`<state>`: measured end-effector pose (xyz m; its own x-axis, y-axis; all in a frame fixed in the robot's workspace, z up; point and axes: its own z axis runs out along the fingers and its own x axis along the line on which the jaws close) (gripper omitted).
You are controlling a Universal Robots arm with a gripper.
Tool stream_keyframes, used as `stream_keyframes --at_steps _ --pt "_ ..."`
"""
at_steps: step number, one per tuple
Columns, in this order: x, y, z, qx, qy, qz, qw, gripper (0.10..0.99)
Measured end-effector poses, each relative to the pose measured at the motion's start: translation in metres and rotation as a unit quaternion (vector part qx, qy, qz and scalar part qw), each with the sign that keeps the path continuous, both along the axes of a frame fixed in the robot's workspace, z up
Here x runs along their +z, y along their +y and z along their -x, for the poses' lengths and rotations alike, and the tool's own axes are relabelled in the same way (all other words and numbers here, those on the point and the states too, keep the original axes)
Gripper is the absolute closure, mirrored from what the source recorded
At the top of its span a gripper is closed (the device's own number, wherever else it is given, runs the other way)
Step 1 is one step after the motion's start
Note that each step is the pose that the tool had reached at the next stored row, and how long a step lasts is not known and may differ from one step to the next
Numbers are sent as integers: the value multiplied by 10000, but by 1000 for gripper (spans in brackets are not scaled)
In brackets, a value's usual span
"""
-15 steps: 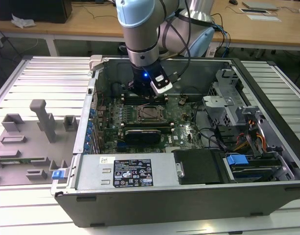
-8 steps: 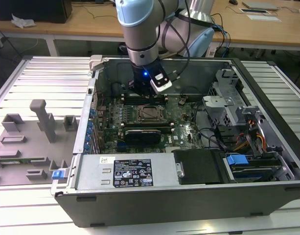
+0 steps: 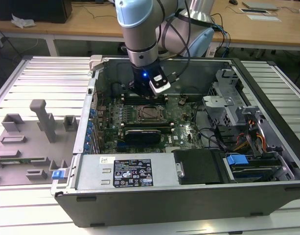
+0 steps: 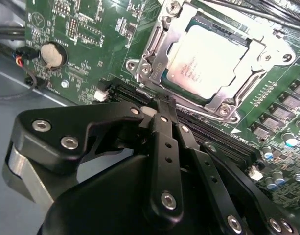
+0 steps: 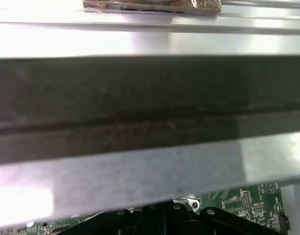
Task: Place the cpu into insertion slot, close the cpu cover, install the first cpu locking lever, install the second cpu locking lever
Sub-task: 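Install the first cpu locking lever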
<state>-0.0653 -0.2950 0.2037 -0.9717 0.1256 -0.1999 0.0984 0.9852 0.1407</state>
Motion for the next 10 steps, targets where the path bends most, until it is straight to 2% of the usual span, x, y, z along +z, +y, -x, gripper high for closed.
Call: stream_keyframes --at_steps 4,10 --pt "-28 1 0 -241 0 0 9997 980" --pt "-41 0 0 -362 1 2 9993 980"
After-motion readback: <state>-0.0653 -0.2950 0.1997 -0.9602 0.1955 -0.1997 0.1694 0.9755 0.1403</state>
